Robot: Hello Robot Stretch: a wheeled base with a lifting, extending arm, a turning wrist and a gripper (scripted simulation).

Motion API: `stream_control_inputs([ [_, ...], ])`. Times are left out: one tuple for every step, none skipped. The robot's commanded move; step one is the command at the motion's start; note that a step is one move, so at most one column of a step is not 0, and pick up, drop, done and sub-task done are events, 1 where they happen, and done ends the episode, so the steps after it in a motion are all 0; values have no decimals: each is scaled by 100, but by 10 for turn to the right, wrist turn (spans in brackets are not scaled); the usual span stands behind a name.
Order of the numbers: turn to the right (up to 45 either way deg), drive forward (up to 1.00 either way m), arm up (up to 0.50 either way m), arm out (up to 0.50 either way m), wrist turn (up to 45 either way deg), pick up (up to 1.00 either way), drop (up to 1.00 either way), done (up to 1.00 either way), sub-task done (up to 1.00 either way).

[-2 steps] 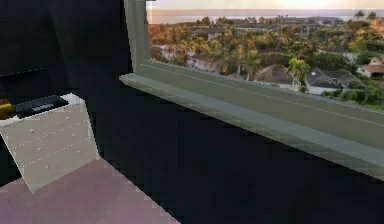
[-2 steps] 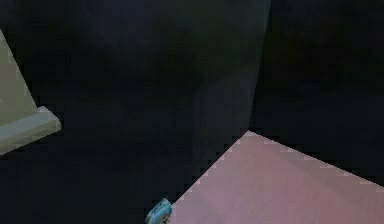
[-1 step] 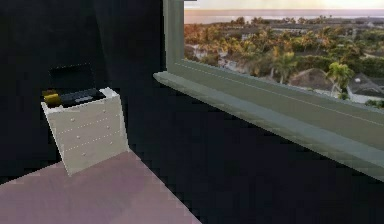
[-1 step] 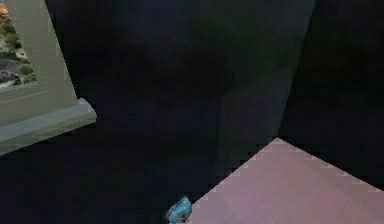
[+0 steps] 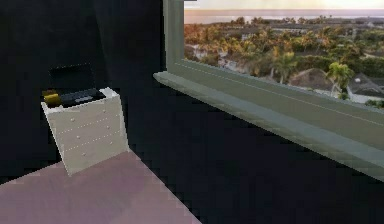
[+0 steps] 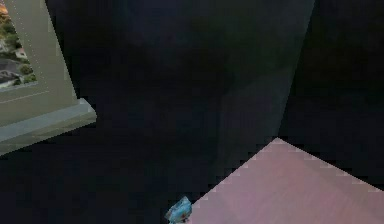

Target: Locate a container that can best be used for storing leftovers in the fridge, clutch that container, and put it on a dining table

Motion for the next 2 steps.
stream_control_inputs([
  [0,0,0,50,0,0,0,0,0],
  [0,0,0,0,450,0,0,0,0],
])
